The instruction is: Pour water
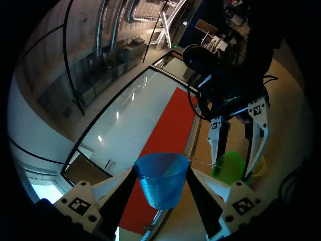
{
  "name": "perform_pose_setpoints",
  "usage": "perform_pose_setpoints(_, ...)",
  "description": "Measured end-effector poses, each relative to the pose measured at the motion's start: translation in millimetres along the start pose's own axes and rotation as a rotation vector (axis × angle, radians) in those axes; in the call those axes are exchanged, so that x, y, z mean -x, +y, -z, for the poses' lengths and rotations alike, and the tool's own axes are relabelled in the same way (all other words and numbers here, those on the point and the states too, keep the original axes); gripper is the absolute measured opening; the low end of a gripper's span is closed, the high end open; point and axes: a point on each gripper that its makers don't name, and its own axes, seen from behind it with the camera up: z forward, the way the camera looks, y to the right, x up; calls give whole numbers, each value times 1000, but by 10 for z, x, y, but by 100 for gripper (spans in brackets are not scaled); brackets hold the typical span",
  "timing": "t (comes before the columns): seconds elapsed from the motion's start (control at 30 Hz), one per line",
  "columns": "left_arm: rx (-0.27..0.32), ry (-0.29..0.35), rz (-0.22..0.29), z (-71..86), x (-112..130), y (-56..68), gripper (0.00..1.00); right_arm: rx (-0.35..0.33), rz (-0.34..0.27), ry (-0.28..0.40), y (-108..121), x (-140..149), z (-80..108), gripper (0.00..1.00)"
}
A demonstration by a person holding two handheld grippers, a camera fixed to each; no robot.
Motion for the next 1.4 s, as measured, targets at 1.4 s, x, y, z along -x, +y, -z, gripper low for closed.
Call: perform_pose_setpoints(1.4,-11,2,-42,29,-23,-18,86,-5,8,3,-14,-10,31,92)
